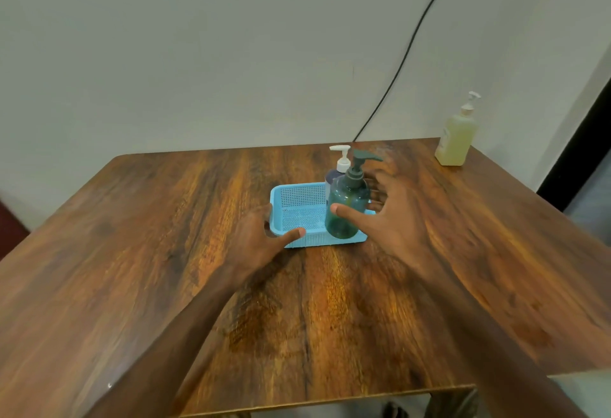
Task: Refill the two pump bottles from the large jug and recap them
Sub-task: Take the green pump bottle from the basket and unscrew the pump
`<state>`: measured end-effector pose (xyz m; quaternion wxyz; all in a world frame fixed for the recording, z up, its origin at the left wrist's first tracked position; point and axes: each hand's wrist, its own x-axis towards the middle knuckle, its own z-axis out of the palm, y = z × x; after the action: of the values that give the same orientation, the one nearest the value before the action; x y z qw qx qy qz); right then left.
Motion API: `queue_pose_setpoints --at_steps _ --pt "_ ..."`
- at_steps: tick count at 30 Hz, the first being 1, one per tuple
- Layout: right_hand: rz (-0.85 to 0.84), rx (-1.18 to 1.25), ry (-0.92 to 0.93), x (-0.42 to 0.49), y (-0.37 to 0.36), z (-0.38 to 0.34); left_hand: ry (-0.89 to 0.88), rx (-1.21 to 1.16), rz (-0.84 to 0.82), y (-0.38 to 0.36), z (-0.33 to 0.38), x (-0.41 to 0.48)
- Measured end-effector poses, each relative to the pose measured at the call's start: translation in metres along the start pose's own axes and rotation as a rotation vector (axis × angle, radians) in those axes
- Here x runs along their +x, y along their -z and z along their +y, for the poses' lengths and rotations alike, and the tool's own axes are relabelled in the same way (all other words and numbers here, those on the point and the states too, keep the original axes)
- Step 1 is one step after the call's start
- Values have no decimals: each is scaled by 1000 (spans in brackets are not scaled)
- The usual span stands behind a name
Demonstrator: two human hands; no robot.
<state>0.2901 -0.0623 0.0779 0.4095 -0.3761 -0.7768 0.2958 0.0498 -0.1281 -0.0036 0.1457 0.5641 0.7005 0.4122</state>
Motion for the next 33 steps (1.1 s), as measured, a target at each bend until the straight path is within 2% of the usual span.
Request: queue_pose_setpoints --at_steps 6,8,10,12,15,17,21,28,33 --pt "-25 28 -80 -37 35 18 37 153 109 -12 11 -7" --pt "-50 28 -115 -51 46 27 33 103 183 -20 32 -22" --pt "-64 11 -139 -65 54 35 -50 21 229 -29 62 -39" --pt "-67 -30 -153 -75 59 40 -79 -104 197 -37 95 -54" --pt "-70 -100 -171 -84 64 46 -88 -251 32 -52 130 -63" --pt "-89 -131 -183 -88 65 49 -132 -266 -84 -64 144 -65" --pt "-74 -110 -206 -91 66 53 -213 -221 -215 -81 163 -59" --pt "-36 112 -244 -99 54 67 -250 -212 -191 -93 160 -48" --pt "-10 73 -219 -102 48 70 -227 -206 -162 -95 159 -46"
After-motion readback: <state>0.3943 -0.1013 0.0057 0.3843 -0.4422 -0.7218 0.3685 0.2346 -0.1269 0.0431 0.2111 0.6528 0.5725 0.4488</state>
